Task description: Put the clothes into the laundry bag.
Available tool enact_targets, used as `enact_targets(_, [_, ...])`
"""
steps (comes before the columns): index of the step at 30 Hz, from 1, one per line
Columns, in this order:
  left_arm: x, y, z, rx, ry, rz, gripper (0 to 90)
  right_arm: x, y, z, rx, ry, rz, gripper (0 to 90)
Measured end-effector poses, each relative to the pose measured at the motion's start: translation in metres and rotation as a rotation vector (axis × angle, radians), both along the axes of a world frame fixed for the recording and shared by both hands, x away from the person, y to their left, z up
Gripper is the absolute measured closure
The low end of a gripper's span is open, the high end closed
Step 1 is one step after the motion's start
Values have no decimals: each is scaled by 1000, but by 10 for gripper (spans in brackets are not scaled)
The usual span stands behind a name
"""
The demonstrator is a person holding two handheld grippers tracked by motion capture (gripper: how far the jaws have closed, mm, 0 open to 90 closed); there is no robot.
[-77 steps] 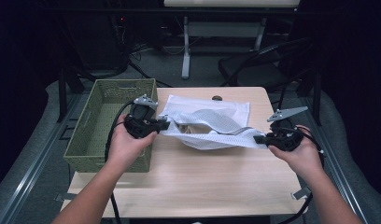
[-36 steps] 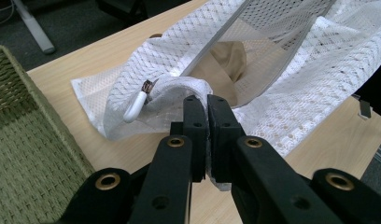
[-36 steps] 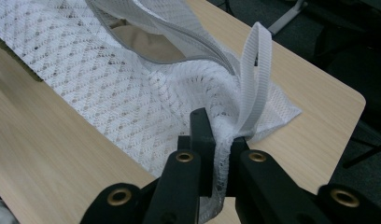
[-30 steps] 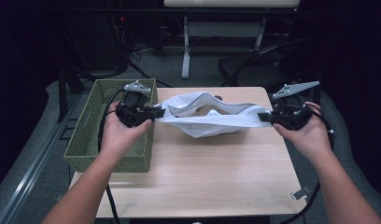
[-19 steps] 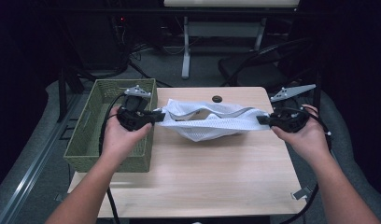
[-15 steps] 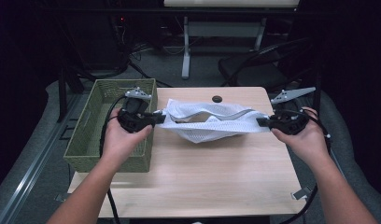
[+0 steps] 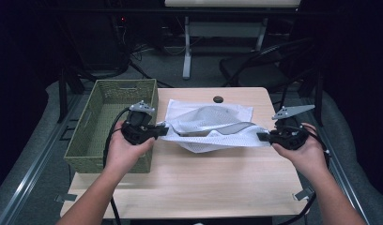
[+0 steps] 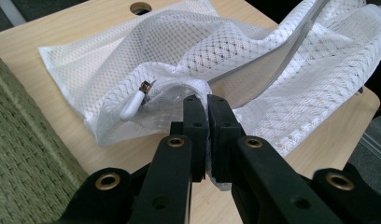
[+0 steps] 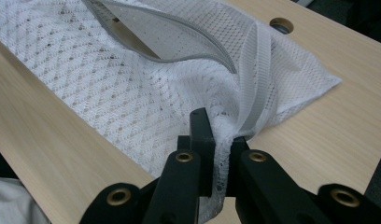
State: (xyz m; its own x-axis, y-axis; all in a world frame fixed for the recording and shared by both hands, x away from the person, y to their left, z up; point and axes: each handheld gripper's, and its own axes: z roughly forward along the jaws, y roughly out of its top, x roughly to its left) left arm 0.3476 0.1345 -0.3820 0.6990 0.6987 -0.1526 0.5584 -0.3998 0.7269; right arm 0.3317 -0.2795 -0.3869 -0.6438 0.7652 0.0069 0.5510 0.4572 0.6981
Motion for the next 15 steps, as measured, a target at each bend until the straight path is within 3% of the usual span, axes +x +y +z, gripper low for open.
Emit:
enact_targets(7, [-11,-1,-21,25,21,-9,875,-13,3,-19,-4,23,10,888])
enact_targets(15, [-27,6,-43,19,48,-11,874,-29,5,-40,31,49,17,888])
